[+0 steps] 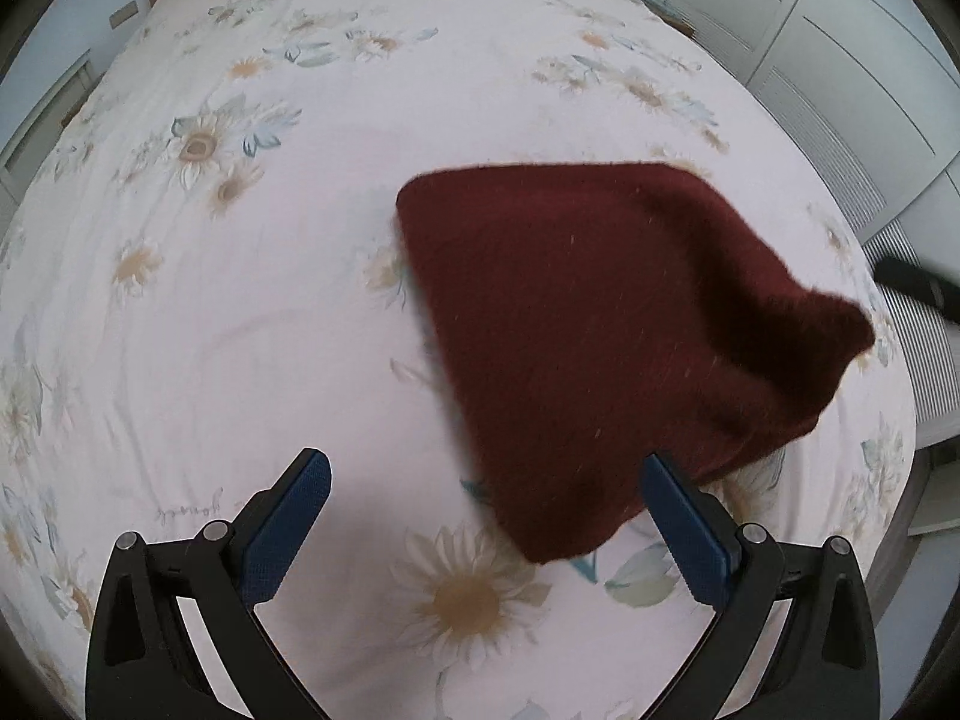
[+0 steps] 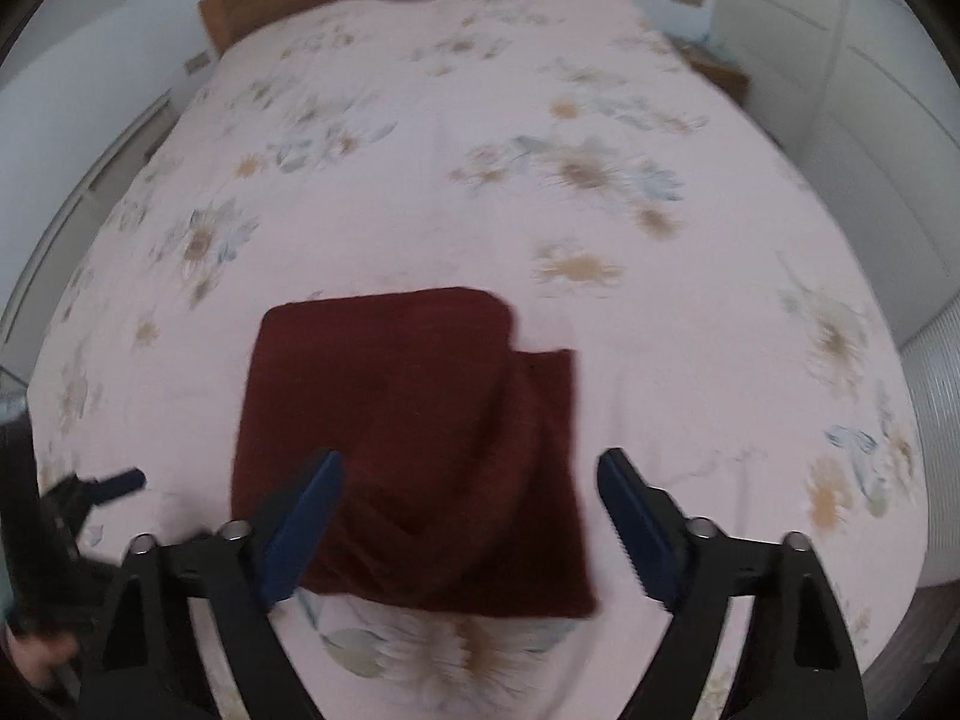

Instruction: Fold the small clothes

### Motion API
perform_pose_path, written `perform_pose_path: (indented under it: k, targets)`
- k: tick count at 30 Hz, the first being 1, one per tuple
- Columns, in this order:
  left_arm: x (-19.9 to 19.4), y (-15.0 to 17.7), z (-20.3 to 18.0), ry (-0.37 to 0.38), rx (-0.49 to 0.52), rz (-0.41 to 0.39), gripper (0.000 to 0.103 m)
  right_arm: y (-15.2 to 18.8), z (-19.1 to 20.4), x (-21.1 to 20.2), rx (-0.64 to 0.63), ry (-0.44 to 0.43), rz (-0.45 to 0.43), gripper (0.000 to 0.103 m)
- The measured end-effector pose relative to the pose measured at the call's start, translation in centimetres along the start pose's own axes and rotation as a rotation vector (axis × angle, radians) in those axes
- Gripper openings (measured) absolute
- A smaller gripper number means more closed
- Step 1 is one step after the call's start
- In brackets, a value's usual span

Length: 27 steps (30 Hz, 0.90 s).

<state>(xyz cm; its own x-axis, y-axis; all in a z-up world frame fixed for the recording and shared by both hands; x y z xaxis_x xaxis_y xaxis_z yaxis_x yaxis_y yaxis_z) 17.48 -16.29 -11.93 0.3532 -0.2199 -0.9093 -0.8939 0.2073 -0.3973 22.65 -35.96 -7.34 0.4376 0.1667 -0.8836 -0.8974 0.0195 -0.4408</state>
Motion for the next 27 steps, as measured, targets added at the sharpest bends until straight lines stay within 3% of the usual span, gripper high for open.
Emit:
perform_pose_path:
  k: [2, 7, 10, 15, 22, 27]
  targets:
    - [0.0, 0.5, 0.1, 0.009, 0.008, 0.004, 0.102, 0.0, 1.2, 1.9, -0.019, 0.0, 0.063, 0.065]
    - [0.0, 0.9, 0.5, 0.016, 0.016, 0.009, 0.102, 2.2, 1.3, 6.4, -0.007, 0.011, 0.194, 0.064]
    - [0.2, 1.1, 0.7, 0.028, 0.012, 0.016, 0.102, 3.8, -0.1, 7.4, 0.023, 0.003, 0.23, 0.051]
    - [0.7, 1.2, 0.9, 0.022, 0.013, 0.024, 0.102, 5.0, -2.4, 6.4, 0.104, -0.101, 0.185, 0.026]
    - [0.7, 1.0, 0.7, 0.023, 0.011, 0.022, 0.102, 6.5, -4.5, 3.3, 0.16, -0.16, 0.085, 0.022]
    - [0.9, 1.2, 0.2, 0.028, 0.034, 0.032, 0.102, 9.9, -6.8, 3.5, 0.192, -0.114, 0.088, 0.022]
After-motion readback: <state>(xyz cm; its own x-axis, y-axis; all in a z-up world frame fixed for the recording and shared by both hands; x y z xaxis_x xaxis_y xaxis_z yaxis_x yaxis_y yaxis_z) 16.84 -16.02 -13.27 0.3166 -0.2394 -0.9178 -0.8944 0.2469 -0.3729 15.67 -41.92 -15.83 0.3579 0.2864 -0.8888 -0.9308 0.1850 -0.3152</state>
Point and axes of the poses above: each gripper's, at about its wrist camera, not at the fingertips, and x roughly the way its jaws point, z to its left, y to its underside, the point moved 5 cm from there along x, roughly the way its jaws point, and after that the axes turned 3 degrees about -z, right-handed, at the moved point
